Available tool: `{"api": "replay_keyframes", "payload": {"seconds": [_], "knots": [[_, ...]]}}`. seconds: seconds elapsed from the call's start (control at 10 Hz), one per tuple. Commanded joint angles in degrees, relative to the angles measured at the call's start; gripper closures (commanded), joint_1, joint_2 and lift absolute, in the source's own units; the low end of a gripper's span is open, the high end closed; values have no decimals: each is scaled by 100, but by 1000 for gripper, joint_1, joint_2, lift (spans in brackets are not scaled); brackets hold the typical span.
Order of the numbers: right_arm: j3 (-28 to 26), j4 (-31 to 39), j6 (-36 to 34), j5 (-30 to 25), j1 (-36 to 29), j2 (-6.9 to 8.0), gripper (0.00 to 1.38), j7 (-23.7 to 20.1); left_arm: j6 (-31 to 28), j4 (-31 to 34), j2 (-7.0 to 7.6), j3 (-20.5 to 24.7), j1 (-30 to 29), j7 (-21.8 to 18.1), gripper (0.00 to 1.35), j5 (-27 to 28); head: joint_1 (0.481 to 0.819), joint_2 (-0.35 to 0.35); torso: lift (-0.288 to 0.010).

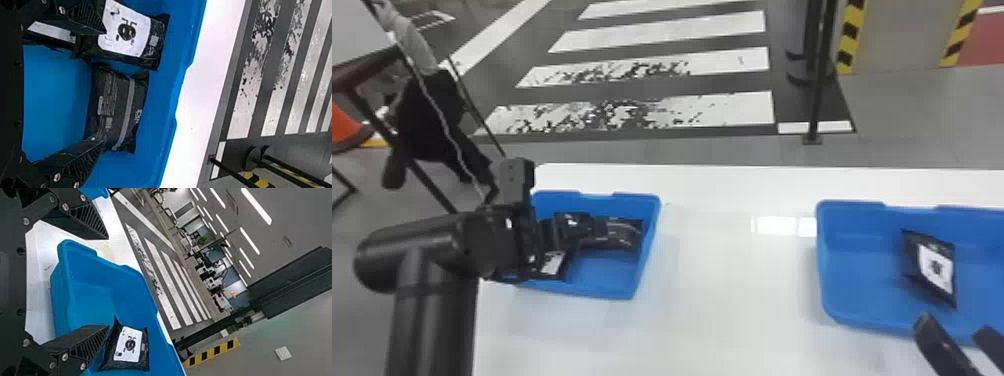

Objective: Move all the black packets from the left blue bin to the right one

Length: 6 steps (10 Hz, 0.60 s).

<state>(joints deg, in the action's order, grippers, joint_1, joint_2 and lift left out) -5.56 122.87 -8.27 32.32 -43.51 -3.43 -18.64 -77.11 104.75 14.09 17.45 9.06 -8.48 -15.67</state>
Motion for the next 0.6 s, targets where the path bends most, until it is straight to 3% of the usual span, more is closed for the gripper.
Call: {"api": "replay_keyframes", "payload": {"seconds": [0.0, 0.3, 0.5], "knots": [[8, -18, -30, 2, 6, 0, 240, -8, 5, -315, 24, -192, 261, -67, 139, 173, 695, 229, -145], [19, -60, -44, 13, 20, 0, 240, -17, 188, -1553, 85, -603, 993, -260, 140, 493, 695, 219, -145], [31, -88, -87, 13, 34, 0, 243, -25, 342, -2003, 94, -774, 1218, -436, 147, 493, 695, 203, -145]]}}
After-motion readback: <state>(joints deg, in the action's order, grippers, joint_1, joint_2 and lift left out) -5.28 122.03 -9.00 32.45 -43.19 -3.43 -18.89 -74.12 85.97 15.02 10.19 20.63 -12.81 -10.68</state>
